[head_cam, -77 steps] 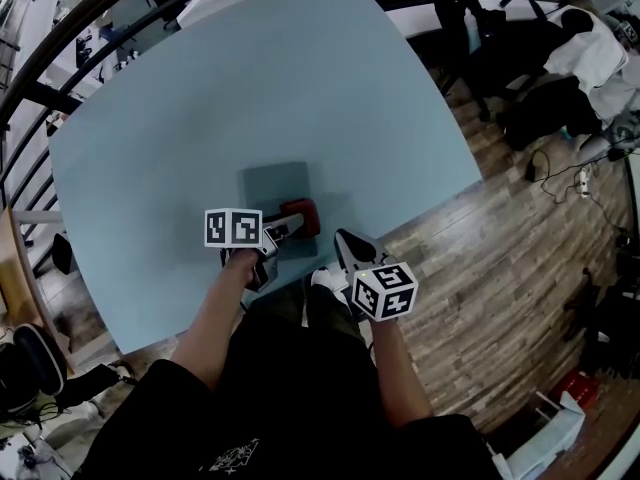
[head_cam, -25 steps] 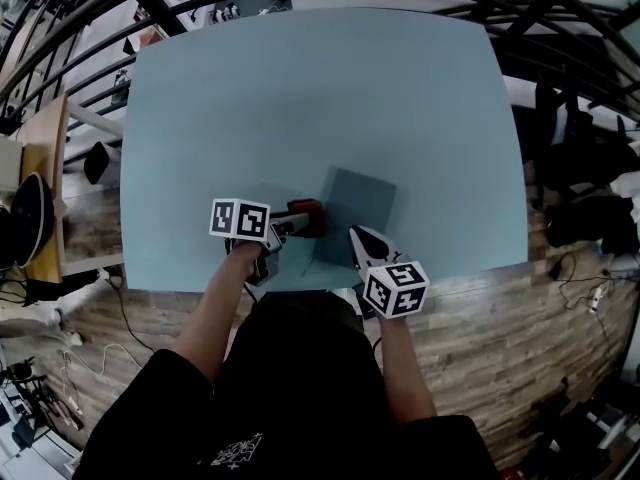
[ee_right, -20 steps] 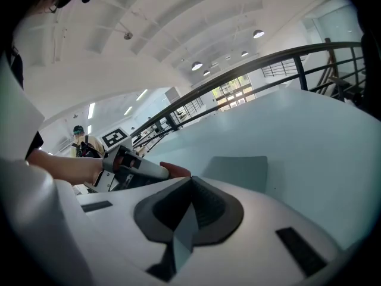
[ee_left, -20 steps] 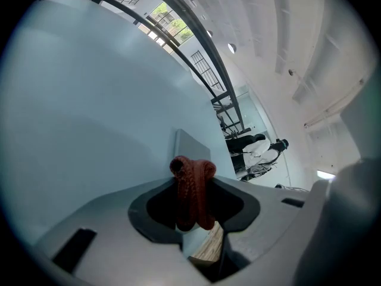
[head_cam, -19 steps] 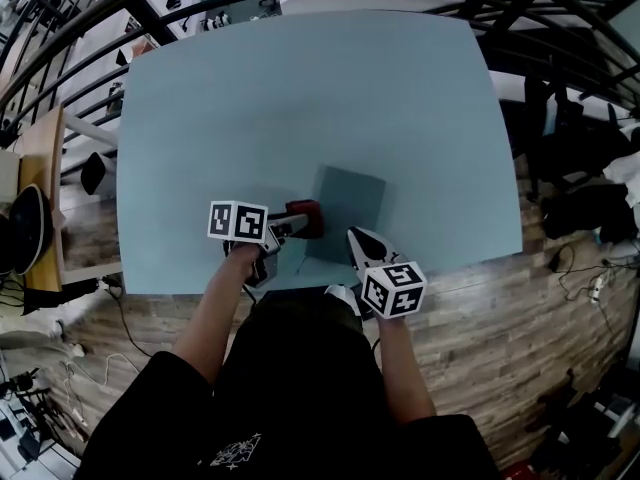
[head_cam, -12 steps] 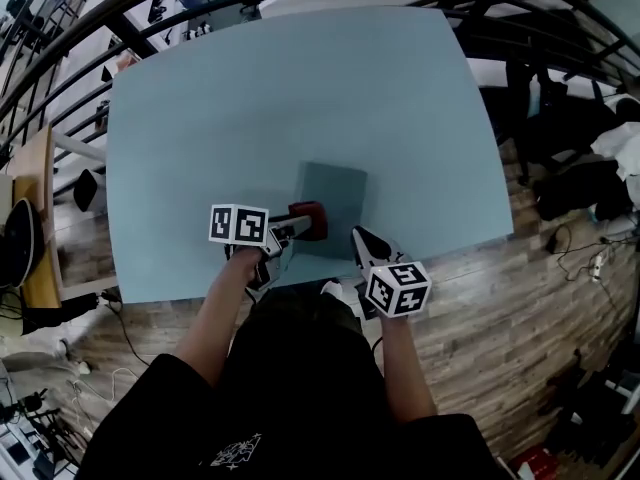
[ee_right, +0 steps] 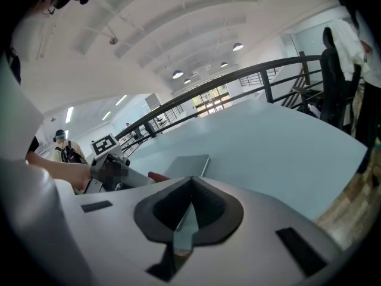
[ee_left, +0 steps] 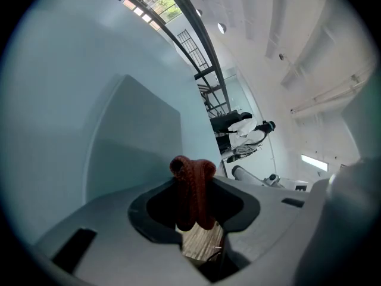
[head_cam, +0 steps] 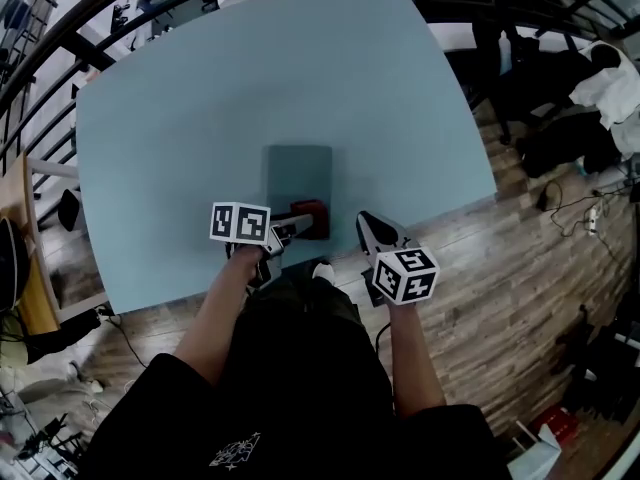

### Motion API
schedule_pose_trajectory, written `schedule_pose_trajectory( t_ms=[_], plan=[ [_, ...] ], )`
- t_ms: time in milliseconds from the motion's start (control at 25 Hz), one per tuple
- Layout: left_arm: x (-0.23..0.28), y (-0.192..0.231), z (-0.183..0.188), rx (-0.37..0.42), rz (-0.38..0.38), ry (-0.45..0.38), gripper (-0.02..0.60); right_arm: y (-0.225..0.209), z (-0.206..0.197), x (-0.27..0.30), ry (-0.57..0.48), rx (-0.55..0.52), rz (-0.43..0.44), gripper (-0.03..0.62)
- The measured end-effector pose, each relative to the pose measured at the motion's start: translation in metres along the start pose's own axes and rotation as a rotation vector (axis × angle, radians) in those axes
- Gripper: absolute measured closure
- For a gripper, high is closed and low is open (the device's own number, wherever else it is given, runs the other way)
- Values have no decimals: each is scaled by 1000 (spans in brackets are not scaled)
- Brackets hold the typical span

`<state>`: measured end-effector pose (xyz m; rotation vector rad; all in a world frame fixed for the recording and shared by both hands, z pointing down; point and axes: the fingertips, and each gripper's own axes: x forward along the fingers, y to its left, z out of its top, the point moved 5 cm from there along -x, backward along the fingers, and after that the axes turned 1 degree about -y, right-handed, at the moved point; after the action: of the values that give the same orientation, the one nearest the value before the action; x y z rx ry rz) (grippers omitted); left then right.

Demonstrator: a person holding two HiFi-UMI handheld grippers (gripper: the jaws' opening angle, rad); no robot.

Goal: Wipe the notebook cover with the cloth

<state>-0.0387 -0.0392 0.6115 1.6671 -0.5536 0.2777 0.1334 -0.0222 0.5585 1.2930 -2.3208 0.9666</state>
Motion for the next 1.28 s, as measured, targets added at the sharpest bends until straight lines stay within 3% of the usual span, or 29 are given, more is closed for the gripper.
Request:
schedule_pose_trajectory(
  t_ms=[360,1000,1280],
  plan=[
    [26,0,-14,4,-17,40,448,-11,-7,-5,87,-109,69,591],
    [32,11,-20,-40,-53,26,448,2,4,2,222,-213,217,591],
    [19,21,-16,-42,-53,88,448,3,16,20,221,-187,216,591]
  ],
)
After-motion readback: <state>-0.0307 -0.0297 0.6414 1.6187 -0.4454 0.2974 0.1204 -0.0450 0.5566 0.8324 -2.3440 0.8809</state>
